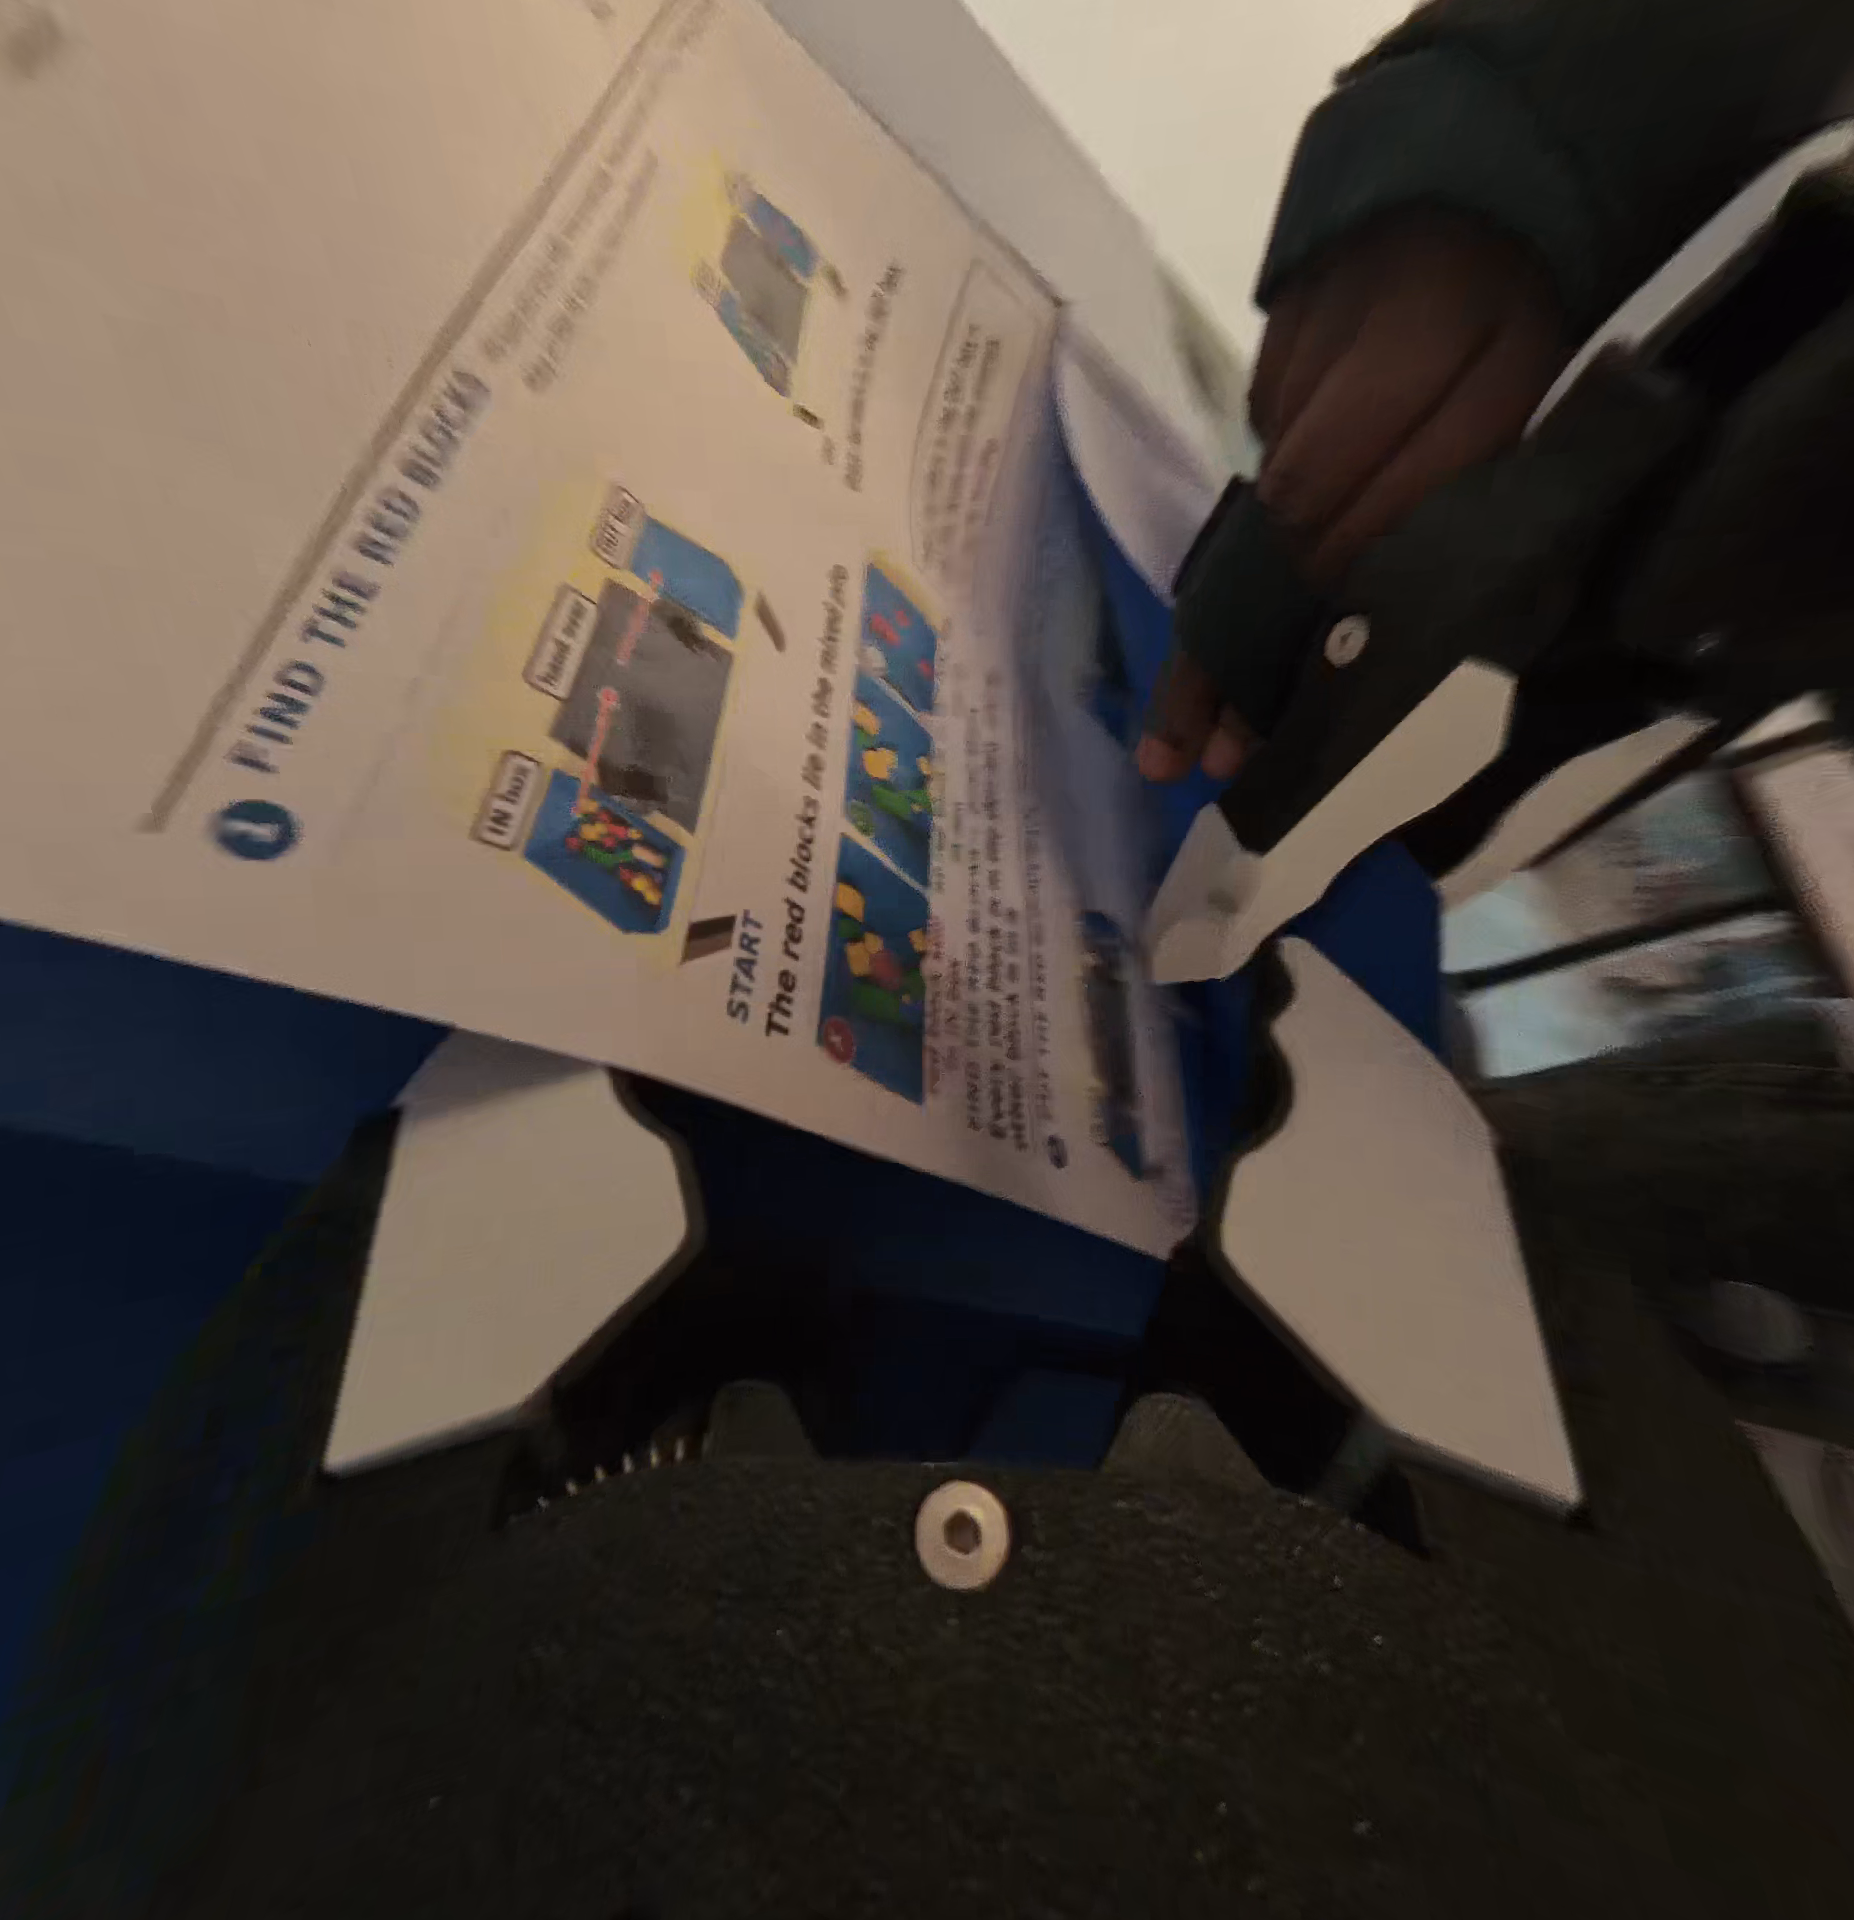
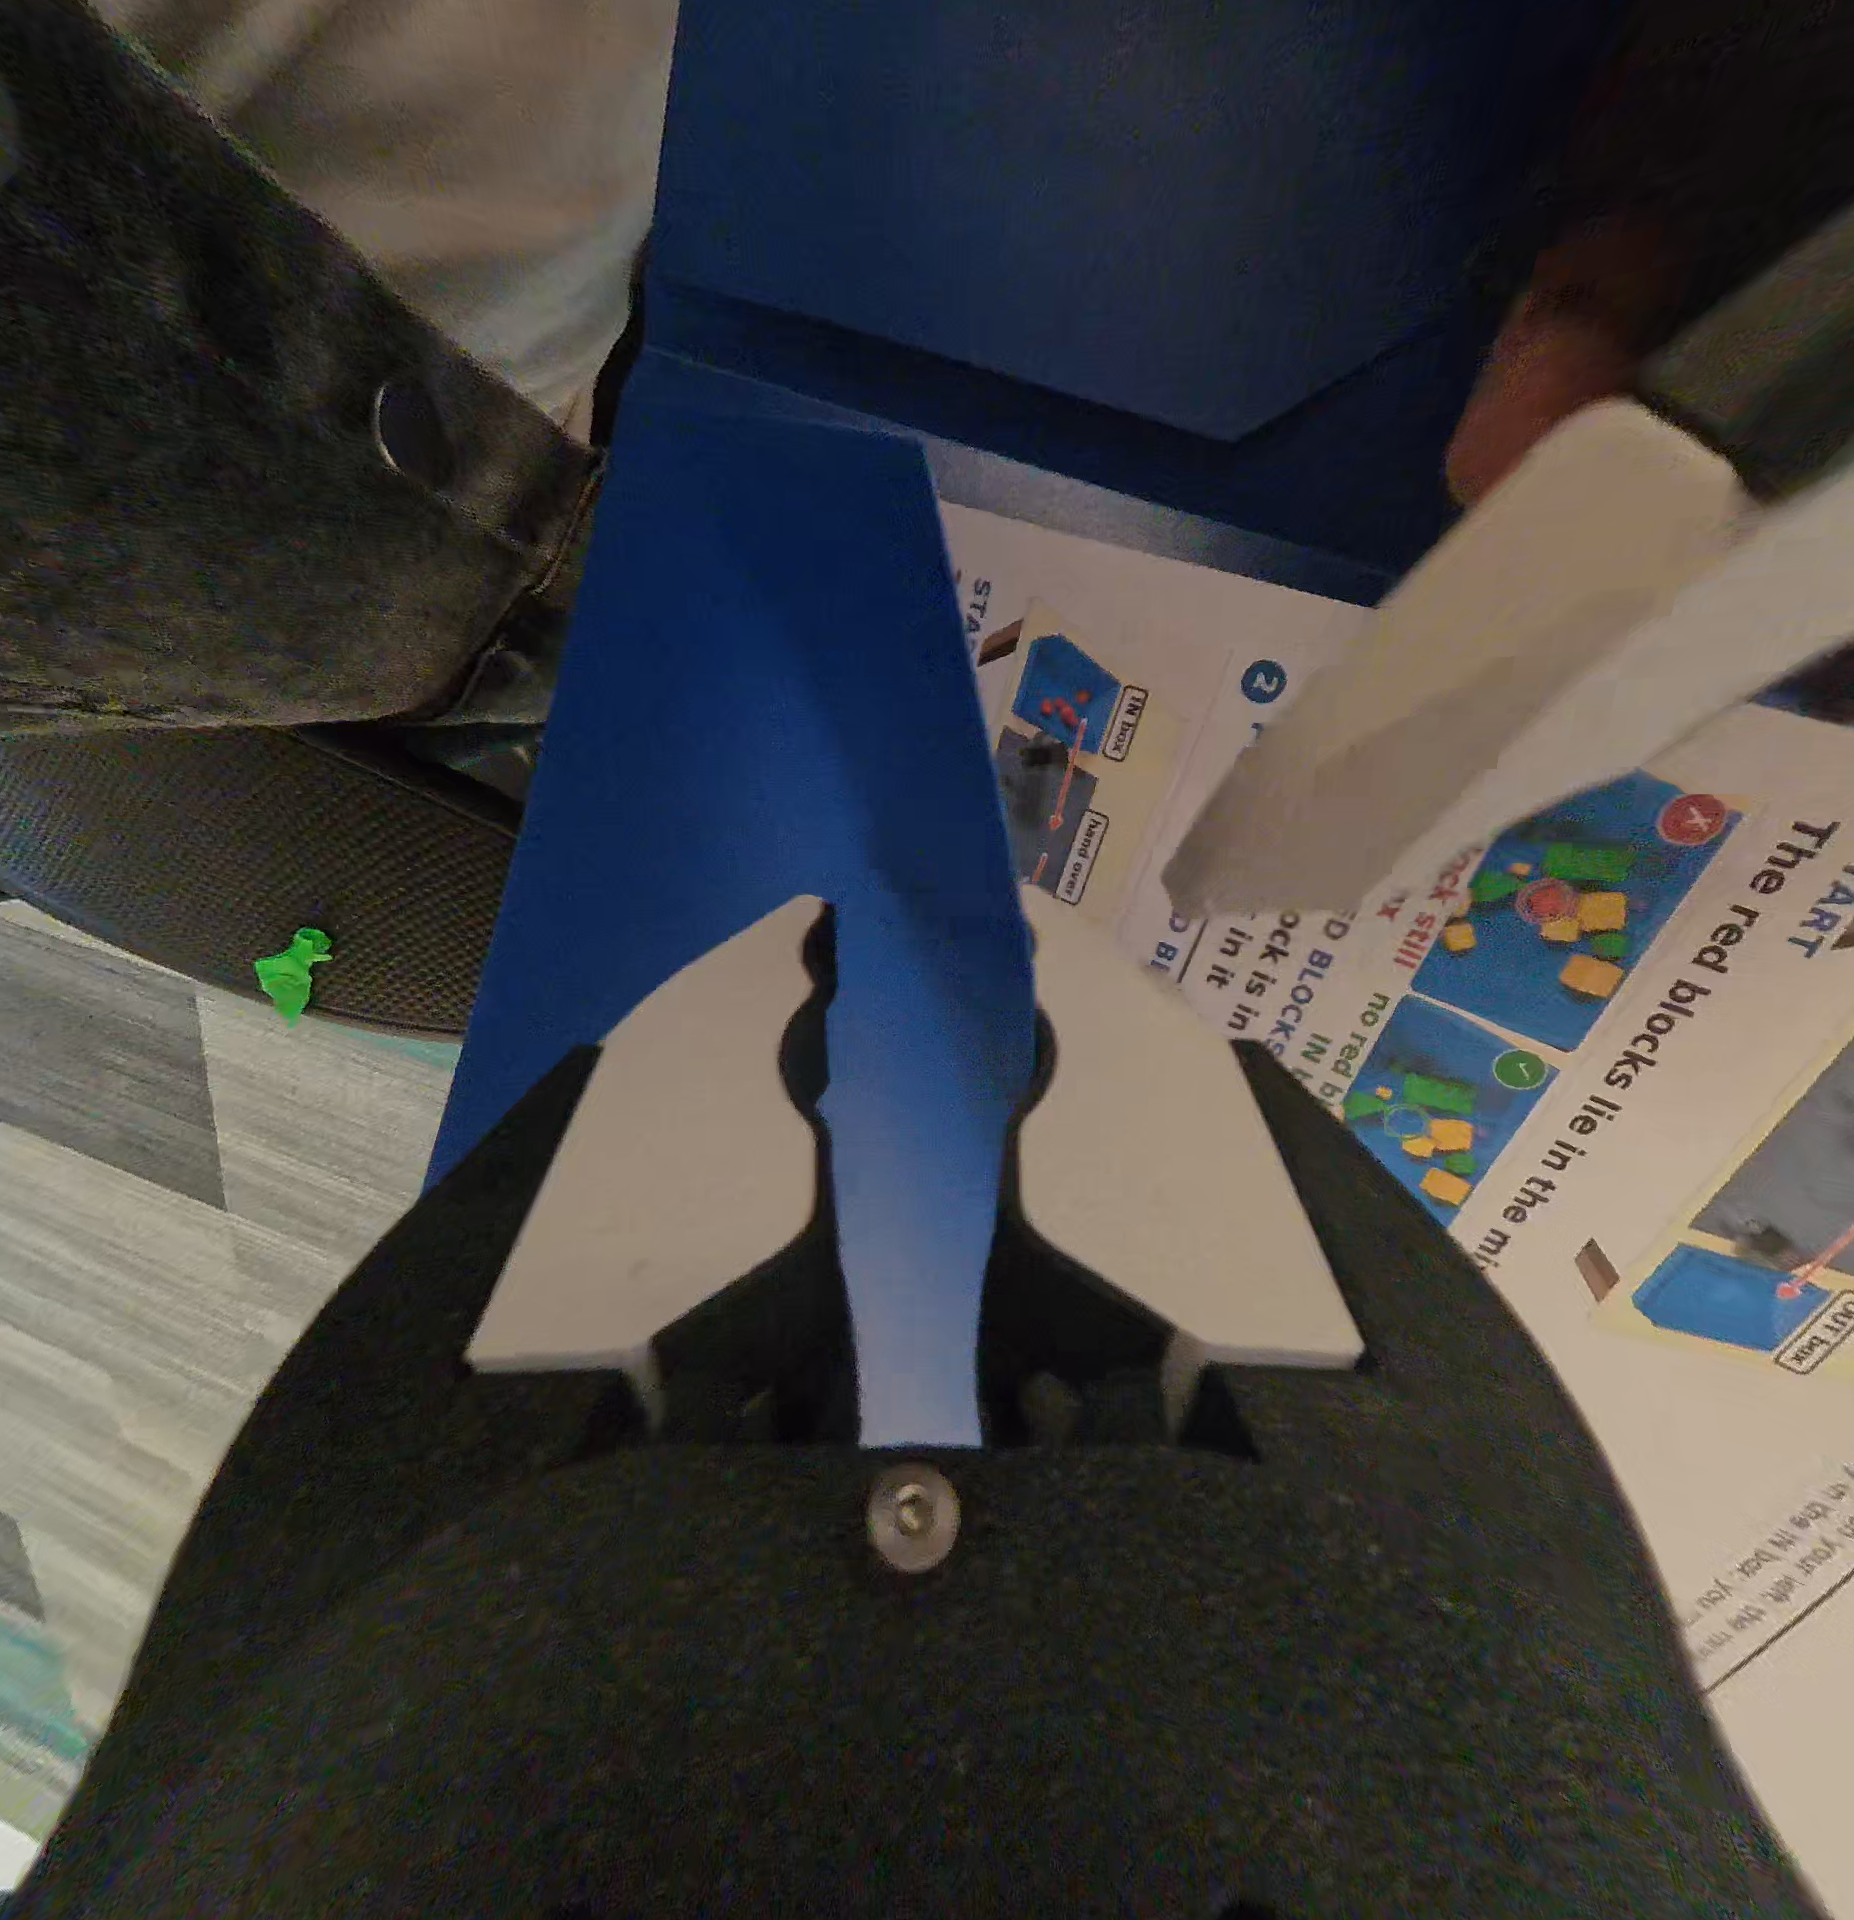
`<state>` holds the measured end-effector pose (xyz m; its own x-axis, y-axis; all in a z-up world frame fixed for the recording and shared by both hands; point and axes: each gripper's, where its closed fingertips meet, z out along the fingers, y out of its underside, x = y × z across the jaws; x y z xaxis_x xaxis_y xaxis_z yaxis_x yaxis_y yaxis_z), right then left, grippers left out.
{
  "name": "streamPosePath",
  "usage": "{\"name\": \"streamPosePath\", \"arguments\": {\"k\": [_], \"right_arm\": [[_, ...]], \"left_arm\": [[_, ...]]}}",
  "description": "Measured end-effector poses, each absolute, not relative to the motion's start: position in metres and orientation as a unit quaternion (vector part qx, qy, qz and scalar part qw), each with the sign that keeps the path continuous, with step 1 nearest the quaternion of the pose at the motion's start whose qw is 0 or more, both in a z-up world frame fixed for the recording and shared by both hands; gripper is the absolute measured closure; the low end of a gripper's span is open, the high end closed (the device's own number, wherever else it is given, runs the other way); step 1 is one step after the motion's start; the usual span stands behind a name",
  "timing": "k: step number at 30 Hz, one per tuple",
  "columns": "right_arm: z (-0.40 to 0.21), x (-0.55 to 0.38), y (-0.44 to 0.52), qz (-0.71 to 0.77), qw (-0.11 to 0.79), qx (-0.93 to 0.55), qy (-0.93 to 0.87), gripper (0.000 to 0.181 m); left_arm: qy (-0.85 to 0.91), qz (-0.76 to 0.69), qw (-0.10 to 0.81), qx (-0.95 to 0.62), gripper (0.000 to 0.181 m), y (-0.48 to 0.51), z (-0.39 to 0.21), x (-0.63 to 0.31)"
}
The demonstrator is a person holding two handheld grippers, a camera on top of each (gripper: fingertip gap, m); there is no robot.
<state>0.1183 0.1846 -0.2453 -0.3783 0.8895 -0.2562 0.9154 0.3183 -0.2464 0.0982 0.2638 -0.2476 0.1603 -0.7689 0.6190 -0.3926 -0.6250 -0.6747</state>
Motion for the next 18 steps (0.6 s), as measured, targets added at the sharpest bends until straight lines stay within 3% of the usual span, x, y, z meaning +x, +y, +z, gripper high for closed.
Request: {"name": "streamPosePath", "arguments": {"k": [3, 7, 10, 15, 16, 17, 18], "right_arm": [[-0.244, 0.121, 0.186, -0.172, 0.028, 0.580, 0.796, 0.124], [-0.230, 0.124, 0.193, -0.186, -0.027, 0.614, 0.767, 0.092], [-0.210, 0.125, 0.204, -0.199, -0.104, 0.639, 0.736, 0.087], [-0.103, 0.104, 0.233, -0.270, -0.442, 0.589, 0.620, 0.097], [-0.078, 0.103, 0.234, -0.288, -0.509, 0.563, 0.584, 0.098], [-0.059, 0.104, 0.234, -0.300, -0.562, 0.536, 0.554, 0.105], [-0.046, 0.104, 0.230, -0.304, -0.601, 0.507, 0.538, 0.126]], "left_arm": [[0.438, -0.410, 0.268, -0.754, 0.036, 0.278, -0.251, 0.082], [0.460, -0.345, 0.350, -0.740, 0.034, 0.288, -0.237, 0.059], [0.441, -0.320, 0.442, -0.712, 0.035, 0.301, -0.207, 0.040], [0.363, -0.244, 0.814, -0.381, 0.095, 0.258, -0.052, -0.034], [0.372, -0.238, 0.823, -0.358, 0.130, 0.244, -0.042, -0.045], [0.393, -0.249, 0.805, -0.370, 0.181, 0.234, -0.041, -0.053], [0.408, -0.278, 0.779, -0.386, 0.181, 0.225, -0.041, -0.057]]}}
